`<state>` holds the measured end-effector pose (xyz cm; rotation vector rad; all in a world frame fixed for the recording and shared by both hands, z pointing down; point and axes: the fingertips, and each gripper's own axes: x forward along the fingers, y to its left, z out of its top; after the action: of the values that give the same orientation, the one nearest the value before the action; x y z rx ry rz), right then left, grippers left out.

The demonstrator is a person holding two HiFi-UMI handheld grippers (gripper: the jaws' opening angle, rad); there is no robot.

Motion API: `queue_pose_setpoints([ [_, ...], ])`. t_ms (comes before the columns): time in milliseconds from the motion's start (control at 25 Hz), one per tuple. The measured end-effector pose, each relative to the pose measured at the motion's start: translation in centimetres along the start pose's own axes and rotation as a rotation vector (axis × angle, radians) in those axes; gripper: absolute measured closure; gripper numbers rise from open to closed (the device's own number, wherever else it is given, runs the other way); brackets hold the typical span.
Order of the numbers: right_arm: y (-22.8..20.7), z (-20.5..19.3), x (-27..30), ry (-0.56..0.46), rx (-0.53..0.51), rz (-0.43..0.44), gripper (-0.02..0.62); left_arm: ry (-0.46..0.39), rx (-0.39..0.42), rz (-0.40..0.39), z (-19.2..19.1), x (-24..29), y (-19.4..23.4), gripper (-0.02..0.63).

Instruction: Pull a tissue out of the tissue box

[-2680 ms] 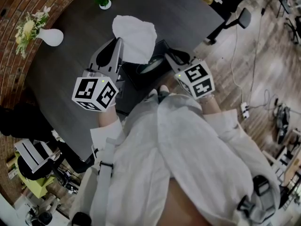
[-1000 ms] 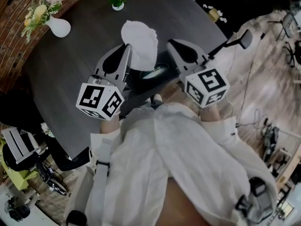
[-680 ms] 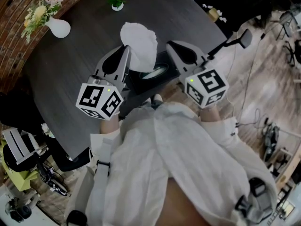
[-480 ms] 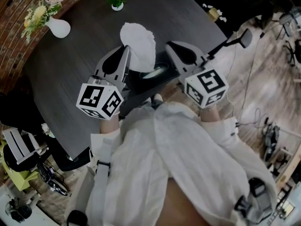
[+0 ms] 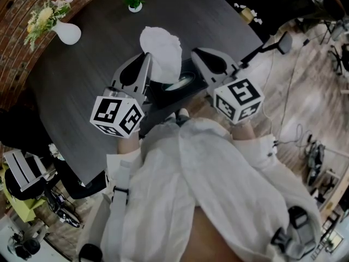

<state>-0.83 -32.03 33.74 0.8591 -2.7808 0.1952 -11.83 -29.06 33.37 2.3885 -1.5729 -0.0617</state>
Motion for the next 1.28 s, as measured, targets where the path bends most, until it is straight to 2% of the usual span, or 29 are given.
queue_pose_setpoints([
  [680, 0.0, -0.5, -0.1, 0.016, -0.012, 0.002, 0.592, 0.006, 0.004, -0.001, -0.3, 0.4, -0.2, 0.594],
  [1280, 0.9, -0.8, 0.5, 0.033, -0.017, 0.059, 0.592, 0.013, -0.022, -0.014, -0.8, 0.4, -0.2, 0.594],
])
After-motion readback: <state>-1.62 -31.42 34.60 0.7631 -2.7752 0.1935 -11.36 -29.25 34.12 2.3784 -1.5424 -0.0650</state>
